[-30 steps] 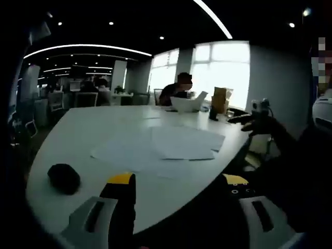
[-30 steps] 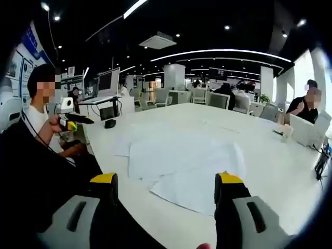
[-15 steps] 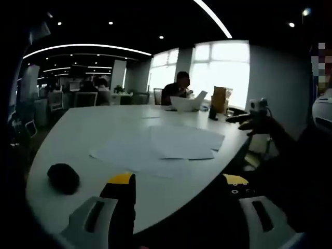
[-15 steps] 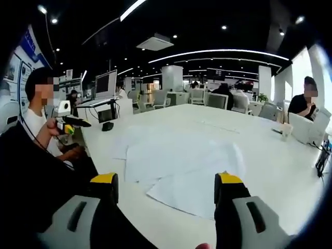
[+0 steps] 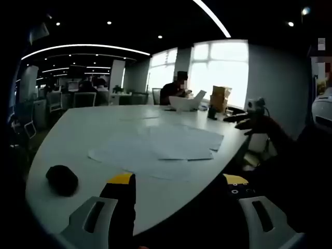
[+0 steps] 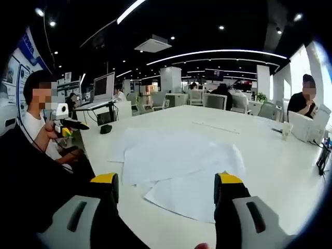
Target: Organize the stack of printing papers by aligning and flattening the scattered papers on the table
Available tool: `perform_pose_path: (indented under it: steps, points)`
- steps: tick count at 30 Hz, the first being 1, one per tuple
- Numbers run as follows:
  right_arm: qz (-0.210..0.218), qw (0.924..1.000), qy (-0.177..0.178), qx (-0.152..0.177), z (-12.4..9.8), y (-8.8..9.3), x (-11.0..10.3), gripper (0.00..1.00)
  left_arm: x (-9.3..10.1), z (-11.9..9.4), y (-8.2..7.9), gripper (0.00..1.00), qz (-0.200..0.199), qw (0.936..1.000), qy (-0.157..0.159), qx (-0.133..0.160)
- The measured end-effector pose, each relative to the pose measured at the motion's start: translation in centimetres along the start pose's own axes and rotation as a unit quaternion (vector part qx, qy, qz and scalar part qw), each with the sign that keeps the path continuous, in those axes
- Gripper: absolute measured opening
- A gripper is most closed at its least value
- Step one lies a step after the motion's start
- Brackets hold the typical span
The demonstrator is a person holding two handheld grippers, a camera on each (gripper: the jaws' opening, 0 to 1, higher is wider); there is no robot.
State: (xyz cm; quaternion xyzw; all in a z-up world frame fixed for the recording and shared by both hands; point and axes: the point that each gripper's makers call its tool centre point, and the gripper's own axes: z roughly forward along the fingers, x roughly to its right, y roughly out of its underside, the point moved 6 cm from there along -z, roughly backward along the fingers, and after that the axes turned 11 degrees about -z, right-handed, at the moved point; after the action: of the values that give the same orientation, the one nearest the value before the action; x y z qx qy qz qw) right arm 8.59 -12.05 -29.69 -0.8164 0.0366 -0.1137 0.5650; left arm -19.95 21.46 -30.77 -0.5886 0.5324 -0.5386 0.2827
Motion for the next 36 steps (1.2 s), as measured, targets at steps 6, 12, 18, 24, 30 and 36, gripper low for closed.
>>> perform_pose_path:
  steps: [6, 12, 18, 24, 30, 36]
  points:
    - [0.002, 1.0000, 0.002, 0.001, 0.2, 0.0, 0.2, 0.70, 0.1, 0.1, 0.0, 0.69, 0.001, 1.0000, 0.001, -0.001]
    - [0.006, 1.0000, 0.003, 0.006, 0.4, -0.1, 0.4, 0.70, 0.0, 0.1, 0.0, 0.69, 0.001, 1.0000, 0.001, -0.001]
    - [0.008, 0.9999, 0.002, 0.008, 0.8, -0.1, 0.5, 0.70, 0.0, 0.2, 0.1, 0.69, 0.000, 1.0000, 0.002, -0.002]
    - [0.009, 0.9999, 0.005, 0.010, 0.9, -0.2, 0.7, 0.70, 0.1, 0.3, 0.2, 0.69, 0.000, 1.0000, 0.004, -0.004]
    - [0.011, 0.9999, 0.007, 0.010, 1.1, -0.1, 0.8, 0.70, 0.1, 0.4, 0.3, 0.69, 0.000, 1.0000, 0.004, -0.004]
    - [0.010, 0.9999, 0.007, 0.009, 1.5, -0.1, 0.8, 0.70, 0.3, 0.4, 0.4, 0.69, 0.000, 1.0000, 0.006, -0.006]
